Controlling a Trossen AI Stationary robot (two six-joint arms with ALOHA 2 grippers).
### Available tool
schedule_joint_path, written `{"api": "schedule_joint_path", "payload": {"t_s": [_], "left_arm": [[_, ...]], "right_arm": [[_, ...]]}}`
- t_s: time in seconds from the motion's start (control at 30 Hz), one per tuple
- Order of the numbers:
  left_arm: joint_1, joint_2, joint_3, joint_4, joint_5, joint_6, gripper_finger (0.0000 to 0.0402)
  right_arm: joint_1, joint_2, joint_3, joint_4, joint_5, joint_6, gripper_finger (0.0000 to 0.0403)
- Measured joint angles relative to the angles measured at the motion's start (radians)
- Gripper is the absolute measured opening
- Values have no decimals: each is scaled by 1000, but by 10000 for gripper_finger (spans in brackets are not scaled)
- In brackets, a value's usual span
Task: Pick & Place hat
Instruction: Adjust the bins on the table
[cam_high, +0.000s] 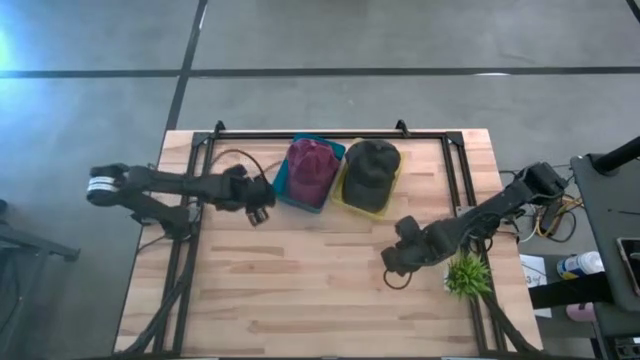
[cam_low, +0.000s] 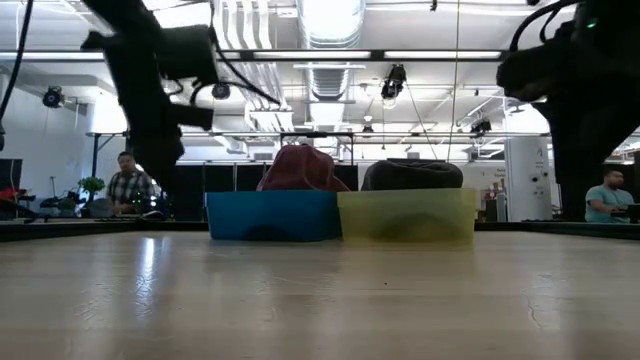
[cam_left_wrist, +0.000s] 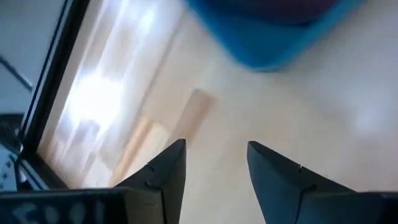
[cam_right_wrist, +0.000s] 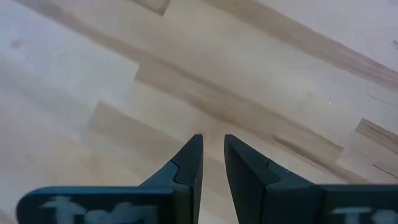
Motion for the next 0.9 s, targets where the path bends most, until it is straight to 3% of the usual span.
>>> {"api": "schedule_joint_path", "payload": {"t_s": [0.1, 0.27, 0.4, 0.6, 0.9], "left_arm": [[104, -26, -65, 113, -1, 87, 165], [229, -7, -128, 474, 63, 307, 165], [273, 67, -121, 524, 111, 360, 165], [258, 206, -100, 573, 215, 395, 165], [128, 314, 12, 593, 244, 373, 165]], "right_arm": [[-37, 0, 0, 0, 4, 10, 63], [-129, 0, 0, 1, 8, -130, 63], [-211, 4, -2, 0, 0, -250, 63], [-331, 6, -14, 0, 3, -416, 63], [-418, 7, -19, -95, 54, -555, 63]]}}
